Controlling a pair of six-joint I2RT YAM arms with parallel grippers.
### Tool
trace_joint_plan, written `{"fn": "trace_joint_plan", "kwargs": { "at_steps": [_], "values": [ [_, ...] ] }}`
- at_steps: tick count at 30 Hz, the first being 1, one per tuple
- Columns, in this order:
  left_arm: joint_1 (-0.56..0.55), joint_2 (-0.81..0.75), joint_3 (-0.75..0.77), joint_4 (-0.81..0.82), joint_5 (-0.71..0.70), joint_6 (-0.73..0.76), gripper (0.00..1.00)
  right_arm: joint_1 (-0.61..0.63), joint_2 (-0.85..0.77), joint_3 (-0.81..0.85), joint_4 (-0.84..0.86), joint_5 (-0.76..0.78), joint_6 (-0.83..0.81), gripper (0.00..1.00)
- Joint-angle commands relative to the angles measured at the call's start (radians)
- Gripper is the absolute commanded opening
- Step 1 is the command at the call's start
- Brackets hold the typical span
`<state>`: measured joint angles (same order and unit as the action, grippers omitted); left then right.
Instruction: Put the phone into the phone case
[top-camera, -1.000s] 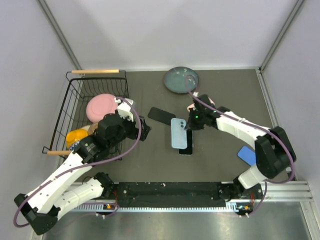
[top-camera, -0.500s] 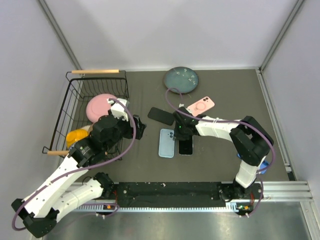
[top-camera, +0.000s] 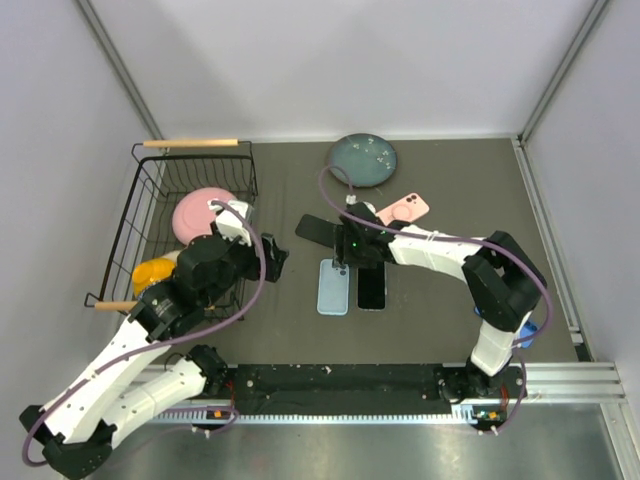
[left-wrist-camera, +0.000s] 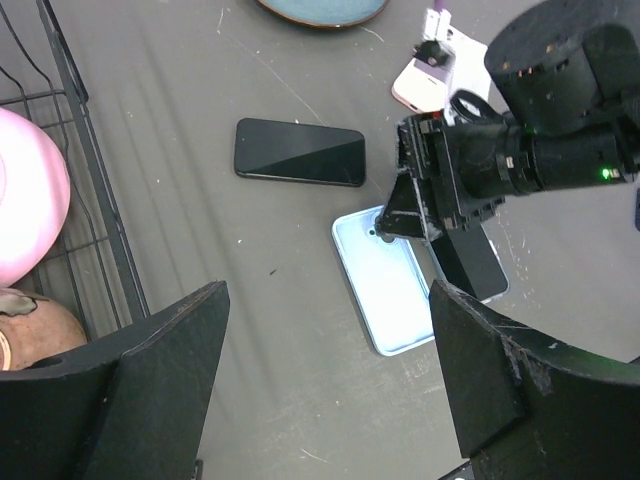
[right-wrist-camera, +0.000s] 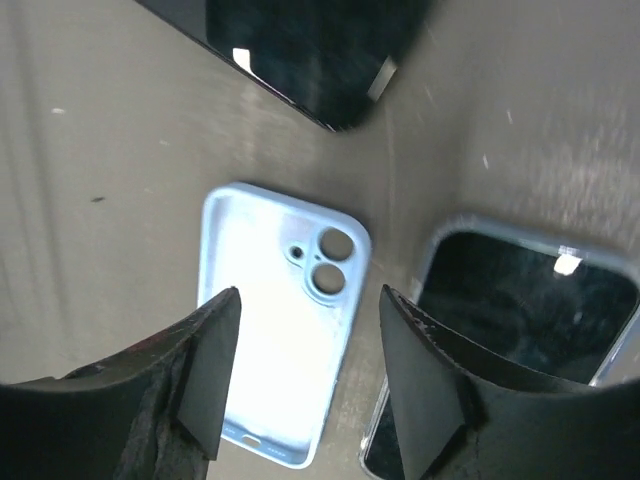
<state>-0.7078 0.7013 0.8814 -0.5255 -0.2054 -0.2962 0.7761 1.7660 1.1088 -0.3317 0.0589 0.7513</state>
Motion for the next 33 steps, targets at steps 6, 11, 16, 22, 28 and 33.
{"fn": "trace_joint_plan", "kwargs": {
  "at_steps": [6,11,16,22,28,33],
  "values": [
    [-0.001,-0.094,0.037,0.033,0.073,0.031,0.87,-0.018,0.088,0.275,0.036,0.019,-0.57,0.93],
    [-0.001,-0.155,0.044,0.039,0.096,0.023,0.88,-0.024,0.194,0.374,0.04,-0.013,-0.806,0.93],
    [-0.001,-0.201,0.034,0.047,0.098,0.023,0.89,-0.047,0.251,0.419,0.046,-0.125,-0.949,0.96],
    [-0.001,-0.227,0.031,0.044,0.09,0.034,0.89,-0.087,0.3,0.473,0.049,-0.243,-0.974,0.97],
    [-0.001,-0.237,0.039,0.038,0.069,0.037,0.89,-0.089,0.36,0.509,0.027,-0.22,-1.014,0.98],
    [-0.001,-0.246,0.039,0.038,0.058,0.037,0.89,-0.09,0.404,0.546,-0.001,-0.238,-1.027,0.98]
  ]
}}
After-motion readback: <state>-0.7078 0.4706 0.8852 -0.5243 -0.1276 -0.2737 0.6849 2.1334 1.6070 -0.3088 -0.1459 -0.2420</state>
